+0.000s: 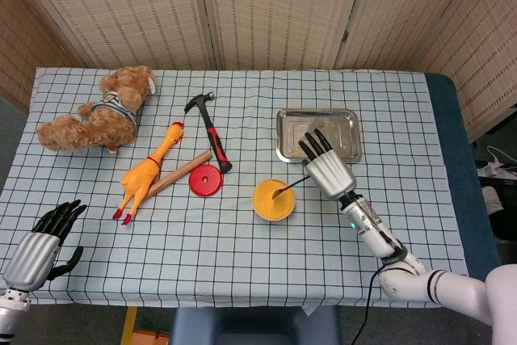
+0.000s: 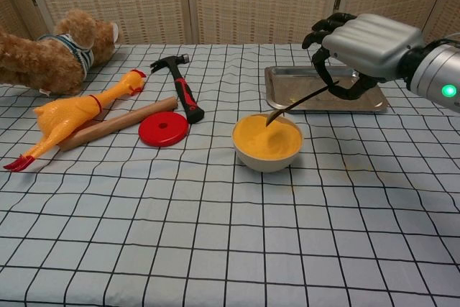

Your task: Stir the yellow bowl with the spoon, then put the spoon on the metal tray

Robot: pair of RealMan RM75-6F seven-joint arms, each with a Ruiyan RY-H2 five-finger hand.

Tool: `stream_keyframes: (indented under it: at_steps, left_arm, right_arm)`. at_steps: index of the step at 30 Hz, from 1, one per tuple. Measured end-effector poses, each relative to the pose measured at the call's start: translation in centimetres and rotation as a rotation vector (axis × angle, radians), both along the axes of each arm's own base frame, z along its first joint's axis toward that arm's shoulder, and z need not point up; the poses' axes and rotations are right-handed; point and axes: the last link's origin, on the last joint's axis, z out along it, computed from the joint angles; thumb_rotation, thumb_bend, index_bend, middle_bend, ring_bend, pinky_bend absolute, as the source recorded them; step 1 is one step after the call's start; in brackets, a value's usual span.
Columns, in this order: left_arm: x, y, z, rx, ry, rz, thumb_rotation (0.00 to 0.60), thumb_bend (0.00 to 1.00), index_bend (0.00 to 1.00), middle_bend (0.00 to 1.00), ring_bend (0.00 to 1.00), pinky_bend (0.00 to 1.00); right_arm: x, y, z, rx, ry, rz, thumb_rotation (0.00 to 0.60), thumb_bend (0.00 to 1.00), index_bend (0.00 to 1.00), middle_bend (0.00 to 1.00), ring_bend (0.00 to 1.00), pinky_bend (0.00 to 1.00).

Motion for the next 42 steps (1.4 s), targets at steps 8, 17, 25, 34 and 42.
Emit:
stream_keyframes:
  at_steps: [8, 17, 25, 34, 42]
  left_arm:
    - [0.1, 0.0, -0.2, -0.009, 0.003, 0.000, 0.600, 0.46, 0.00, 0.00, 0.00, 0.13]
    - [0.0, 0.0, 0.0, -0.007, -0.003, 0.001, 0.600, 0.46, 0.00, 0.00, 0.00, 0.13]
    - [-0.1, 0.1, 0.1, -0.009, -0.007, 0.004, 0.600, 0.46, 0.00, 0.00, 0.00, 0.13]
    - [-0.2, -0.1, 0.3, 0.000, -0.007, 0.003, 0.600, 0.46, 0.00, 0.00, 0.00, 0.13]
    - [0.0, -0.2, 0.0, -0.008, -0.001, -0.002, 0.600, 0.46, 0.00, 0.00, 0.00, 0.13]
  right_arm:
    - [-1.3, 1.2, -0.1, 0.058, 0.006, -0.032, 0.600, 0.69, 0.87, 0.15, 0.00, 0.00]
    - [-1.1, 0.0, -1.6, 0.036, 0.049, -0.052, 0.600, 0.69, 0.87, 0.15, 0.00, 0.00]
    - [0.2, -1.6, -3.2, -0.019, 0.076, -0.056, 0.600, 0.69, 0.87, 0.15, 0.00, 0.00]
    - [1.0, -1.9, -3.1, -0.020, 0.005, -0.045, 0.600, 0.69, 0.87, 0.15, 0.00, 0.00]
    - [0.3, -0.1, -1.4, 0.023, -0.008, -0.034, 0.600, 0.69, 0.87, 0.15, 0.00, 0.00]
